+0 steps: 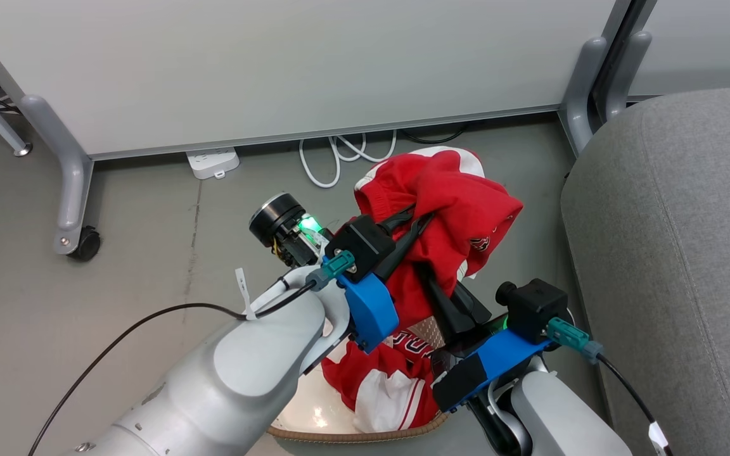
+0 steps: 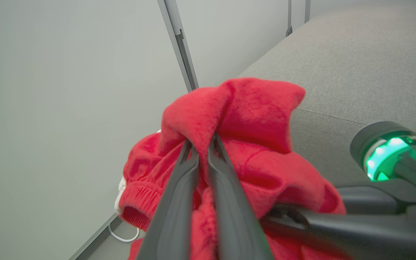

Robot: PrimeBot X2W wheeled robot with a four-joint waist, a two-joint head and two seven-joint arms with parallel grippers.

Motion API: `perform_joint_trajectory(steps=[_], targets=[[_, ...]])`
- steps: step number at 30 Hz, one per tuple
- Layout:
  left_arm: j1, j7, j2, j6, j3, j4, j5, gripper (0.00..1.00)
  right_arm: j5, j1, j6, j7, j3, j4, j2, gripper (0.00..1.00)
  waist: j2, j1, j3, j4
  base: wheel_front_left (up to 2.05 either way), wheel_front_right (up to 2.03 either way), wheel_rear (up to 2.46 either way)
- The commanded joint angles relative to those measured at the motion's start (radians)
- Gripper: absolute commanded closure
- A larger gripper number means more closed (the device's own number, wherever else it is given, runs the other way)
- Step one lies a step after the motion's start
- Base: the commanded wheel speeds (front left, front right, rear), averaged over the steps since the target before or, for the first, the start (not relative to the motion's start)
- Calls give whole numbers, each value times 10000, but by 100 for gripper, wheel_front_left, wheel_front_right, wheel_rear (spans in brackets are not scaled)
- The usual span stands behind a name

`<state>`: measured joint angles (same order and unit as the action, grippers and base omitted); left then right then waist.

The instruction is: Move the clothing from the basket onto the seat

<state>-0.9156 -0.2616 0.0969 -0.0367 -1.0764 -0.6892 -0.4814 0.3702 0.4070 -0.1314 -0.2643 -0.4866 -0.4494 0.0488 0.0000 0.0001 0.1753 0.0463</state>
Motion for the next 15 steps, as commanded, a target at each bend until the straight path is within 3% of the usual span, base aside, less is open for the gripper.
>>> perform_joint_trajectory(steps=[1, 15], targets=[[-46, -51, 5, 3, 32, -15, 72, 100, -2, 171, 14, -2, -41, -56, 28, 100, 0, -1, -13, -4, 0, 0, 0], [50, -51, -7, -37, 121, -46, 104, 100, -122, 130, 14, -2, -7, -67, 28, 100, 0, -1, -87, -22, 0, 0, 0]])
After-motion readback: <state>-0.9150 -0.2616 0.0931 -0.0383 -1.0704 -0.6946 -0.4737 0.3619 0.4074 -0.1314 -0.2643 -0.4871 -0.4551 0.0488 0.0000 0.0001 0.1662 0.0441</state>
